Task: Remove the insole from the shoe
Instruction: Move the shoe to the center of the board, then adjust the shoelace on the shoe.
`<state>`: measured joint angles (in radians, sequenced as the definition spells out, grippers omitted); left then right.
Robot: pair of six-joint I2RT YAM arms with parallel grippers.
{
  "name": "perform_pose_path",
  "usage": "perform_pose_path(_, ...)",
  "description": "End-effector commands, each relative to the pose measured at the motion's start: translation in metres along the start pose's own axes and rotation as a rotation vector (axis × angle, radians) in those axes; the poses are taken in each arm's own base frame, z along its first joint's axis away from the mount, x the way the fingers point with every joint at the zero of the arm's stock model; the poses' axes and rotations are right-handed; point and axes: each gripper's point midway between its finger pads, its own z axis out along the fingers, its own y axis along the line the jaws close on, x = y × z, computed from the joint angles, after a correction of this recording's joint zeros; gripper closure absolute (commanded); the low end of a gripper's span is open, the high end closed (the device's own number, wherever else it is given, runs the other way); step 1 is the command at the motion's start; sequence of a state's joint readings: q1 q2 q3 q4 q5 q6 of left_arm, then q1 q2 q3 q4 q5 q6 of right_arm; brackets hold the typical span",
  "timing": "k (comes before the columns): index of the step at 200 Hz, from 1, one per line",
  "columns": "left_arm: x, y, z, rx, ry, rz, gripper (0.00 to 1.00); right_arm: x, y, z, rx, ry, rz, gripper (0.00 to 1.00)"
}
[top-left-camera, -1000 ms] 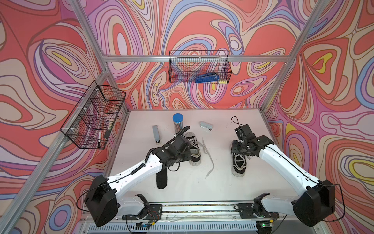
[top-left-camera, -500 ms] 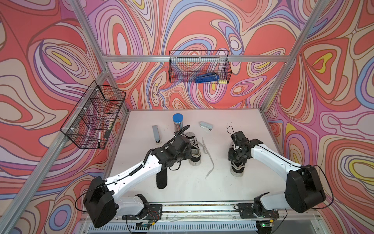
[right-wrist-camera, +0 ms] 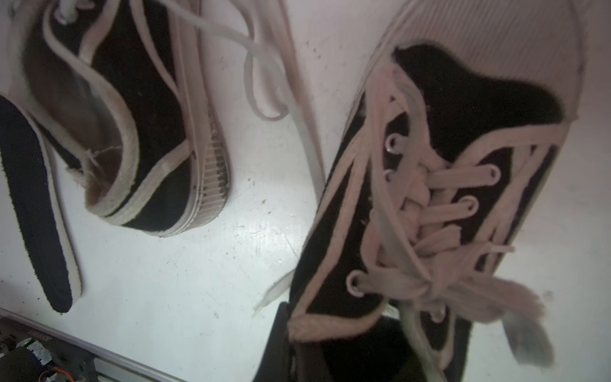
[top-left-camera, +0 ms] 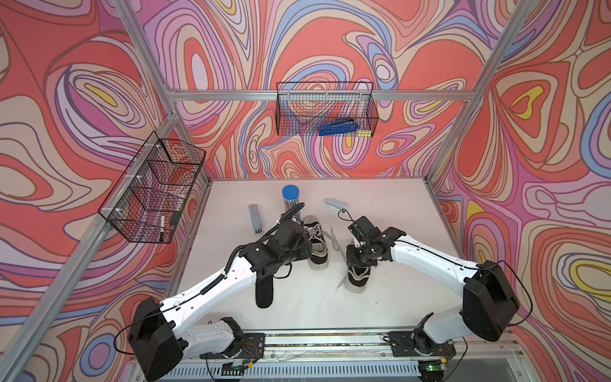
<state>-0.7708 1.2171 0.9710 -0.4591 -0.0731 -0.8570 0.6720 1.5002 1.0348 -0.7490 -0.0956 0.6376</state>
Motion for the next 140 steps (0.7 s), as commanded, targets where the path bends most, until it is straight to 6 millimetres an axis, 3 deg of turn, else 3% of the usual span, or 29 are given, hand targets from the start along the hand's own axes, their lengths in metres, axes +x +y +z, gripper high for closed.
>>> perform_pose_path(1,0.009,0.000,0.006,0.010,0.032,0.014,0.49,0.008,0.026,0.010,-0.058,0.004,0.014,1.00)
perform_pose_path(16,0.011,0.000,0.007,0.013,0.040,0.020,0.49,0.015,0.030,0.012,-0.057,0.018,0.002,0.99)
perform_pose_path(32,0.016,-0.004,0.008,0.026,0.051,0.037,0.49,0.010,0.030,-0.001,-0.055,-0.019,-0.011,0.72)
perform_pose_path(52,0.026,-0.014,0.011,0.047,0.069,0.080,0.49,-0.009,0.023,-0.037,-0.017,-0.129,-0.032,0.62)
perform_pose_path(64,0.034,-0.025,0.013,0.065,0.082,0.127,0.49,-0.022,0.008,-0.059,0.006,-0.190,-0.004,0.61)
perform_pose_path(84,0.049,-0.049,0.015,0.100,0.081,0.256,0.49,-0.033,-0.042,-0.081,0.038,-0.268,0.138,0.62)
perform_pose_path(98,0.061,-0.060,0.021,0.091,0.101,0.351,0.49,-0.029,-0.080,-0.085,0.048,-0.286,0.269,0.62)
perform_pose_path(107,0.068,-0.063,0.026,0.069,0.129,0.395,0.49,-0.024,-0.093,-0.084,0.017,-0.286,0.343,0.62)
perform_pose_path(140,0.092,-0.078,0.046,0.087,0.217,0.439,0.47,0.000,-0.081,-0.063,-0.193,-0.220,0.478,0.58)
